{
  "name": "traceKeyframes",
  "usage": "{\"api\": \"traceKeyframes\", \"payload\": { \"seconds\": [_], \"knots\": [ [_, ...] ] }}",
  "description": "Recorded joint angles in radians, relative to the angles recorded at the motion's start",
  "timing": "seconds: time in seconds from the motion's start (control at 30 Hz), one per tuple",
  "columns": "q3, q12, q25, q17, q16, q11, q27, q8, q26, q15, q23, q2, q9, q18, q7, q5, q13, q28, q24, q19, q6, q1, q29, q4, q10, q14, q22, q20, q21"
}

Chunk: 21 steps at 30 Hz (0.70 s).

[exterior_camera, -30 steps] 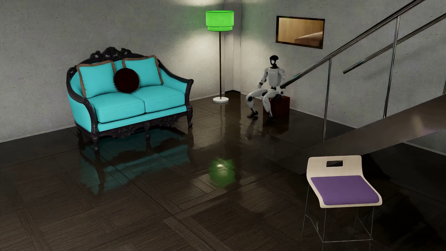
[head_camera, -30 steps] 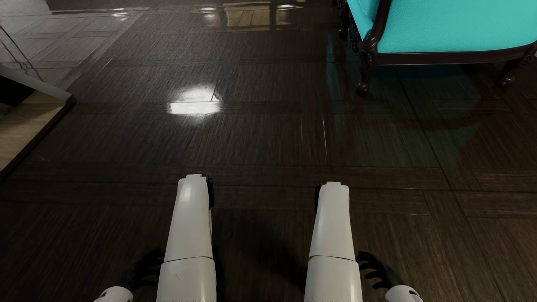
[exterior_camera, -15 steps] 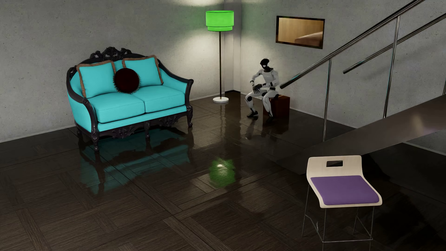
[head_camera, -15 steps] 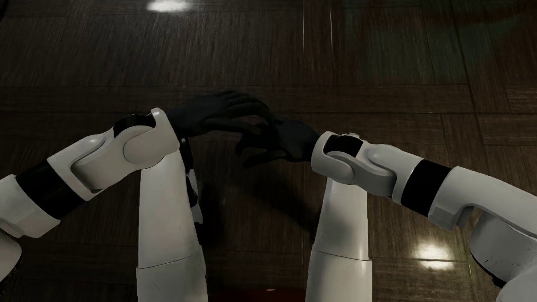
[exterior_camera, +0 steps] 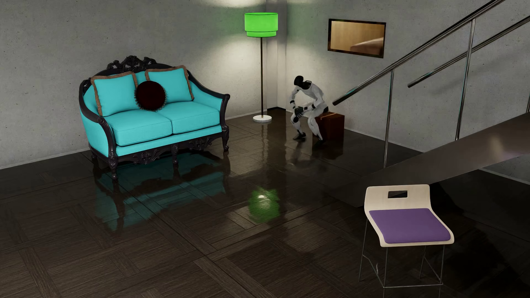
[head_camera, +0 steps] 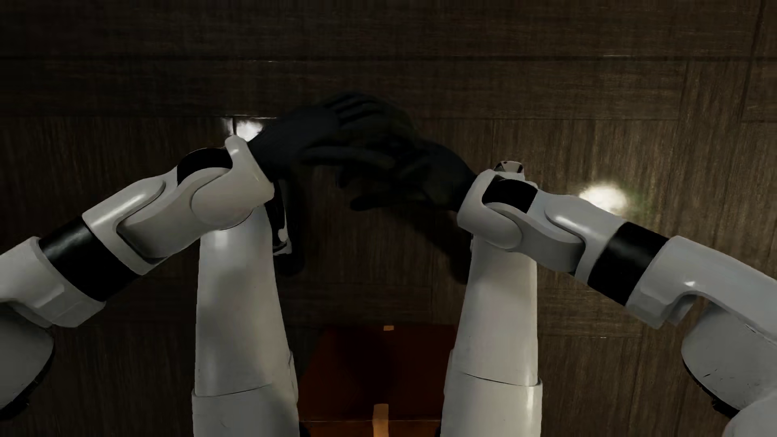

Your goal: Get off of the dark orange box

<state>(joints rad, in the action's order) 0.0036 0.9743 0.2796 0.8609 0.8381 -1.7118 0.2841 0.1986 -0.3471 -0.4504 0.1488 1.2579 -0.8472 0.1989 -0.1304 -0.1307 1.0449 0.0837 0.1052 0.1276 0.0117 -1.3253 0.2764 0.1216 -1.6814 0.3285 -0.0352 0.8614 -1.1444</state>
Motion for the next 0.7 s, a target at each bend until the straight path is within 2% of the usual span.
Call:
{"api": "traceKeyframes", "payload": {
  "seconds": [0.07, 0.2, 0.23, 0.27, 0.3, 0.37, 0.43, 0.47, 0.53, 0.6, 0.63, 0.7],
  "knots": [
    [0.000, -0.062, 0.055, -0.115, -0.116, 0.166, 0.010, -0.025, 0.005, 0.033, 0.175, -0.110, 0.033, -0.020, 0.024, 0.000, -0.067, -0.066, 0.077, -0.014, -0.005, 0.126, -0.085, -0.018, 0.172, -0.023, -0.170, -0.042, 0.061],
    [0.001, -0.186, 0.172, -0.381, -0.391, 0.557, 0.028, -0.092, 0.026, 0.155, 0.578, -0.391, 0.138, -0.063, 0.077, 0.004, -0.207, -0.215, 0.240, -0.039, -0.009, 0.438, -0.312, -0.050, 0.581, -0.133, -0.598, -0.107, 0.181],
    [0.001, -0.213, 0.190, -0.432, -0.453, 0.656, 0.022, -0.113, 0.047, 0.187, 0.648, -0.468, 0.174, -0.067, 0.089, 0.003, -0.250, -0.256, 0.276, -0.042, -0.012, 0.519, -0.379, -0.056, 0.687, -0.170, -0.693, -0.111, 0.214],
    [-0.002, -0.247, 0.188, -0.474, -0.499, 0.755, 0.008, -0.133, 0.065, 0.217, 0.694, -0.546, 0.216, -0.069, 0.103, 0.004, -0.301, -0.318, 0.290, -0.047, -0.017, 0.602, -0.447, -0.062, 0.794, -0.205, -0.766, -0.132, 0.263],
    [-0.007, -0.295, 0.157, -0.506, -0.531, 0.854, -0.035, -0.152, 0.102, 0.244, 0.725, -0.629, 0.262, -0.076, 0.114, 0.008, -0.363, -0.343, 0.278, -0.057, -0.023, 0.689, -0.473, -0.071, 0.903, -0.238, -0.812, -0.155, 0.319],
    [-0.014, -0.412, 0.068, -0.546, -0.553, 1.034, -0.108, -0.185, 0.168, 0.286, 0.768, -0.797, 0.357, -0.092, 0.137, 0.025, -0.501, -0.329, 0.215, -0.085, -0.030, 0.872, -0.445, -0.088, 1.109, -0.291, -0.869, -0.224, 0.429],
    [-0.015, -0.525, -0.021, -0.544, -0.541, 1.194, -0.140, -0.219, 0.204, 0.320, 0.767, -0.954, 0.455, -0.110, 0.155, 0.053, -0.634, -0.324, 0.134, -0.116, -0.034, 1.046, -0.435, -0.105, 1.293, -0.335, -0.906, -0.300, 0.518],
    [-0.015, -0.581, -0.043, -0.534, -0.530, 1.268, -0.146, -0.239, 0.209, 0.330, 0.752, -1.028, 0.505, -0.117, 0.166, 0.061, -0.701, -0.308, 0.109, -0.121, -0.036, 1.124, -0.430, -0.112, 1.373, -0.348, -0.915, -0.330, 0.556],
    [-0.018, -0.687, -0.044, -0.511, -0.507, 1.399, -0.123, -0.270, 0.196, 0.347, 0.720, -1.156, 0.606, -0.128, 0.186, 0.079, -0.818, -0.282, 0.091, -0.133, -0.037, 1.271, -0.448, -0.124, 1.535, -0.375, -0.928, -0.395, 0.629],
    [-0.021, -0.759, -0.047, -0.492, -0.497, 1.495, -0.108, -0.297, 0.189, 0.354, 0.728, -1.249, 0.694, -0.115, 0.204, 0.082, -0.901, -0.258, 0.075, -0.126, -0.032, 1.344, -0.462, -0.122, 1.597, -0.375, -0.978, -0.451, 0.683],
    [-0.027, -0.789, -0.034, -0.487, -0.493, 1.549, -0.099, -0.319, 0.184, 0.361, 0.761, -1.323, 0.694, -0.112, 0.213, 0.082, -0.917, -0.253, 0.060, -0.116, -0.043, 1.401, -0.456, -0.120, 1.616, -0.368, -0.995, -0.487, 0.714],
    [-0.029, -0.815, -0.042, -0.498, -0.512, 1.562, -0.123, -0.339, 0.201, 0.342, 0.873, -1.384, 0.731, -0.109, 0.224, 0.082, -0.943, -0.221, 0.044, -0.116, -0.043, 1.469, -0.417, -0.121, 1.644, -0.357, -1.104, -0.514, 0.745]
  ]
}}
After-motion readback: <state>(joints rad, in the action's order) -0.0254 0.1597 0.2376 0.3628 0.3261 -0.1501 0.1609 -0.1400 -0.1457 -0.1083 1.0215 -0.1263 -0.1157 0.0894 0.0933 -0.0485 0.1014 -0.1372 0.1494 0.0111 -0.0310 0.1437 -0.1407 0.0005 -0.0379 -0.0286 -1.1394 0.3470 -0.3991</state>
